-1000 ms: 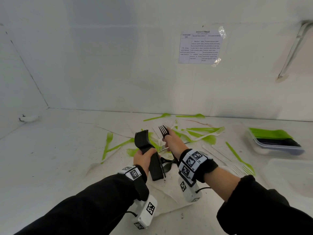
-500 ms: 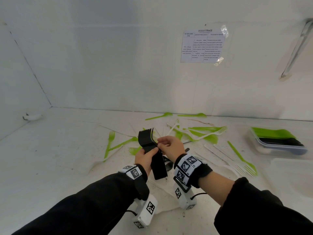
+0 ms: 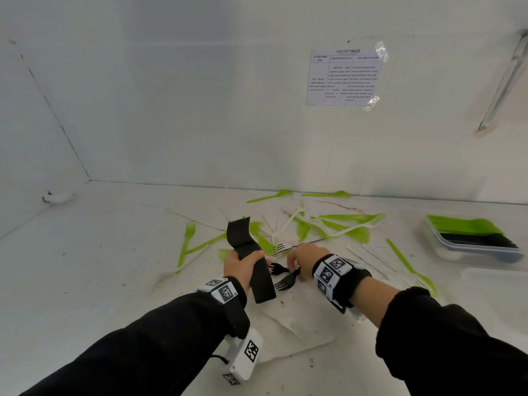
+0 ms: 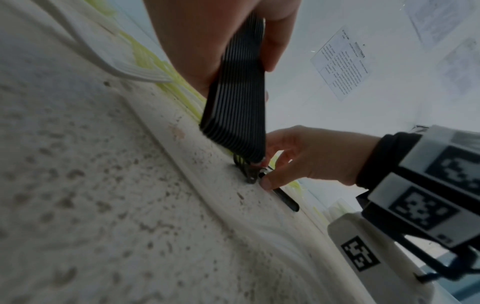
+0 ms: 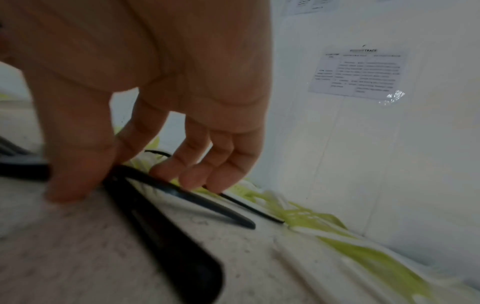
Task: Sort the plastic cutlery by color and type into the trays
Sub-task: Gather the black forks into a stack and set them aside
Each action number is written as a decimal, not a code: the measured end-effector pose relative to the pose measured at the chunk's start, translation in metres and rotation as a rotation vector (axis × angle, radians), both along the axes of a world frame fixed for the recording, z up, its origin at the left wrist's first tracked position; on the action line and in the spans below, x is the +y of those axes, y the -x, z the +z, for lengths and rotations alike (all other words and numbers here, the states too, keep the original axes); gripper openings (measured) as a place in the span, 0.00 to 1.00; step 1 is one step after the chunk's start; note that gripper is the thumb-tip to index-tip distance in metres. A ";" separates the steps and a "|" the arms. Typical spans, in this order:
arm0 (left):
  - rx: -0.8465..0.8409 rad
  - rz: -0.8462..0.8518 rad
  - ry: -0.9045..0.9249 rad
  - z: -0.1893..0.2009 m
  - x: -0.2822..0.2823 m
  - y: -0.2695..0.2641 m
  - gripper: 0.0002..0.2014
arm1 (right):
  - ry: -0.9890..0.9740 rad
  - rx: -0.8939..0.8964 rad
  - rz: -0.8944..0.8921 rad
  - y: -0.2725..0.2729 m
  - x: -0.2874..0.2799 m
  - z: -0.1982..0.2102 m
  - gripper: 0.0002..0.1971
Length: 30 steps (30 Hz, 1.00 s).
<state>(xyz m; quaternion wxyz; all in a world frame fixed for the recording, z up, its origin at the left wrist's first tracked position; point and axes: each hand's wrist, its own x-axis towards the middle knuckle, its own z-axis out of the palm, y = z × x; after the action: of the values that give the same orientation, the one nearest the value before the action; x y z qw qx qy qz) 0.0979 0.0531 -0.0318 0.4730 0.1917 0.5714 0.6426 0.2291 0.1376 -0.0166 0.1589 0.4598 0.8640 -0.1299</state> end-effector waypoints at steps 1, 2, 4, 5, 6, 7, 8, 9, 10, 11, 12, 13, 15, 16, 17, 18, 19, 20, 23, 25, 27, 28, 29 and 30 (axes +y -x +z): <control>-0.001 -0.001 -0.001 0.000 0.000 0.000 0.06 | -0.044 -0.012 0.009 0.000 -0.001 -0.001 0.14; -0.003 -0.001 -0.001 0.000 0.000 0.000 0.06 | -0.087 -0.025 0.015 0.000 -0.002 -0.003 0.13; -0.004 0.001 0.001 -0.001 0.000 -0.001 0.06 | -0.165 -0.041 0.024 0.000 0.000 -0.006 0.13; -0.006 0.003 0.002 -0.001 0.000 -0.001 0.06 | -0.195 -0.017 0.013 -0.001 0.002 -0.007 0.12; -0.009 0.004 0.001 -0.001 0.000 -0.002 0.06 | -0.208 0.029 -0.008 -0.002 0.004 -0.006 0.12; -0.012 0.007 0.001 -0.001 0.000 -0.002 0.06 | -0.204 0.091 -0.030 -0.003 0.006 -0.005 0.12; -0.017 0.009 0.001 -0.002 0.000 -0.002 0.06 | -0.180 0.162 -0.051 -0.004 0.008 -0.005 0.12; -0.021 0.013 0.002 -0.002 0.000 -0.001 0.06 | -0.141 0.226 -0.061 -0.005 0.009 -0.006 0.12; -0.023 0.017 0.003 -0.002 -0.001 -0.001 0.06 | -0.091 0.256 -0.057 -0.006 0.007 -0.007 0.13; -0.021 0.019 0.001 -0.003 -0.001 -0.001 0.06 | -0.048 0.250 -0.043 -0.006 0.006 -0.009 0.13; -0.018 0.019 0.001 -0.003 -0.001 -0.001 0.06 | -0.021 0.218 -0.028 -0.006 0.005 -0.011 0.13; -0.016 0.019 0.003 -0.003 -0.002 -0.001 0.05 | -0.013 0.185 -0.018 -0.005 0.003 -0.013 0.14; -0.016 0.023 0.006 -0.004 -0.002 -0.001 0.05 | -0.034 0.144 0.007 -0.002 0.001 -0.014 0.15; -0.018 0.025 0.008 -0.005 -0.002 -0.001 0.05 | -0.058 0.122 0.033 0.000 0.001 -0.014 0.15; -0.019 0.025 0.012 -0.005 -0.002 -0.001 0.05 | -0.081 0.097 0.058 0.002 0.000 -0.014 0.15; -0.020 0.026 0.014 -0.006 -0.002 -0.002 0.05 | -0.097 0.079 0.078 0.003 -0.001 -0.013 0.14; -0.019 0.024 0.014 -0.006 -0.002 -0.002 0.05 | -0.102 0.077 0.089 0.004 -0.001 -0.012 0.13; -0.018 0.021 0.014 -0.006 -0.002 -0.002 0.05 | -0.102 0.086 0.093 0.003 0.000 -0.010 0.13; -0.026 0.017 0.018 -0.007 -0.001 -0.003 0.05 | -0.114 0.125 0.066 -0.003 0.011 -0.001 0.14; -0.029 0.017 0.024 -0.007 0.000 -0.003 0.05 | -0.069 0.192 0.020 -0.007 0.021 0.006 0.15; -0.031 0.018 0.029 -0.008 0.001 -0.004 0.05 | -0.028 0.283 -0.048 -0.009 0.029 0.008 0.13; -0.031 0.018 0.029 -0.008 0.001 -0.004 0.05 | -0.021 0.323 -0.092 -0.009 0.034 0.007 0.10; -0.032 0.017 0.030 -0.008 0.002 -0.005 0.05 | -0.015 0.353 -0.139 -0.010 0.038 0.005 0.07; -0.035 0.016 0.033 -0.008 0.002 -0.006 0.05 | -0.009 0.373 -0.183 -0.010 0.041 0.003 0.07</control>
<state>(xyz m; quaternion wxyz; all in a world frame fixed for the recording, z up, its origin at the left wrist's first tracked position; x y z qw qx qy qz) 0.1035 0.0552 -0.0400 0.4807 0.1681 0.5753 0.6401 0.2395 0.1788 -0.0133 -0.0182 0.5052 0.8335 -0.2229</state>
